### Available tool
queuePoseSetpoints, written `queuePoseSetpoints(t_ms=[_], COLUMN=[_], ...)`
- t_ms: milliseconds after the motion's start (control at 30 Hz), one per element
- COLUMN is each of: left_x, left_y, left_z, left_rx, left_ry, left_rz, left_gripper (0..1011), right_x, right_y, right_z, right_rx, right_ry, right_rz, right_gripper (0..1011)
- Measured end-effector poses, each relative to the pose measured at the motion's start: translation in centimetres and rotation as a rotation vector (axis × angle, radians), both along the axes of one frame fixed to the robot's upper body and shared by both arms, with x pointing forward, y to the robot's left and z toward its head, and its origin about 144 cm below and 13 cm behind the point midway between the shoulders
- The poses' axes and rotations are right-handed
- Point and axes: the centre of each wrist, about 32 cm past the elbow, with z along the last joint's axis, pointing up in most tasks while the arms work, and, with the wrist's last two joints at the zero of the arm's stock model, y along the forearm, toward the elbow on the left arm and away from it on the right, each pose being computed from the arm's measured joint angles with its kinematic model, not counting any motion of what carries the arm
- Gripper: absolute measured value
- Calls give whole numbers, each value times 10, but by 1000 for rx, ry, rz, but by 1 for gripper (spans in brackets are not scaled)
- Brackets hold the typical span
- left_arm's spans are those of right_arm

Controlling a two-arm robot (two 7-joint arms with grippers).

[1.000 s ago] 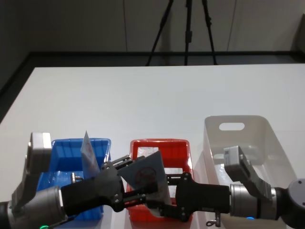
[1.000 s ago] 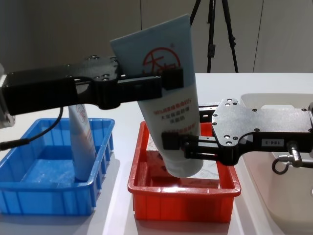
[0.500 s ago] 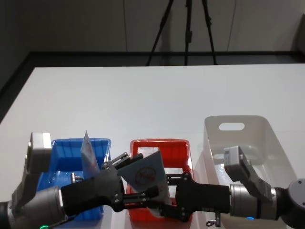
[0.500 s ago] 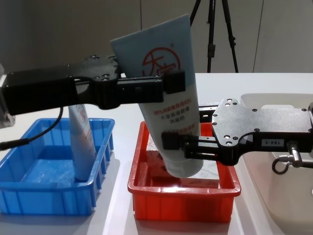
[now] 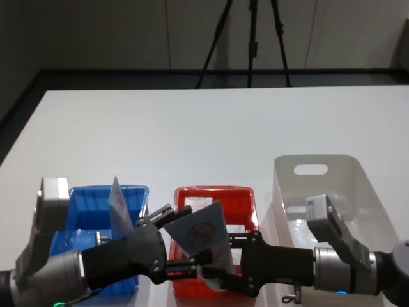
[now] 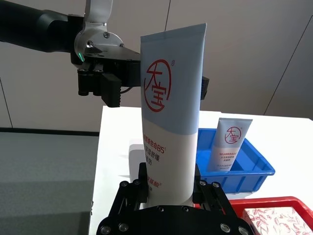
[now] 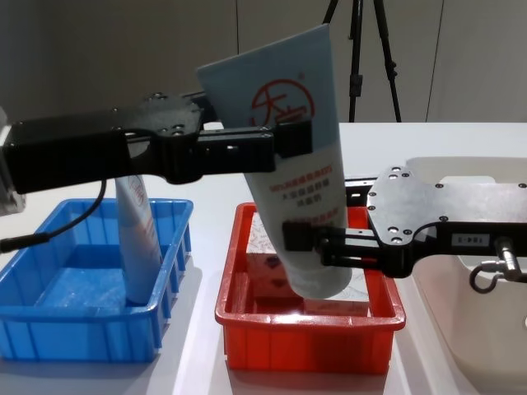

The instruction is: Bimanual collaborative sorting of washing and personal care products

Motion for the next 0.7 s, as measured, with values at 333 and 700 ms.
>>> queuePoseSetpoints(t_ms=[333, 700], left_x=[0, 0], left_y=[0, 0], left_z=[0, 0], left_rx=[0, 0], left_ry=[0, 0], left_rz=[0, 0], left_gripper=[1002, 1002], right_x=[-4, -9], right_y=[-16, -33], right_z=[4, 6], right_rx=[18, 32], right_ry=[9, 6], right_rz=[-33, -101], right_gripper=[484, 484])
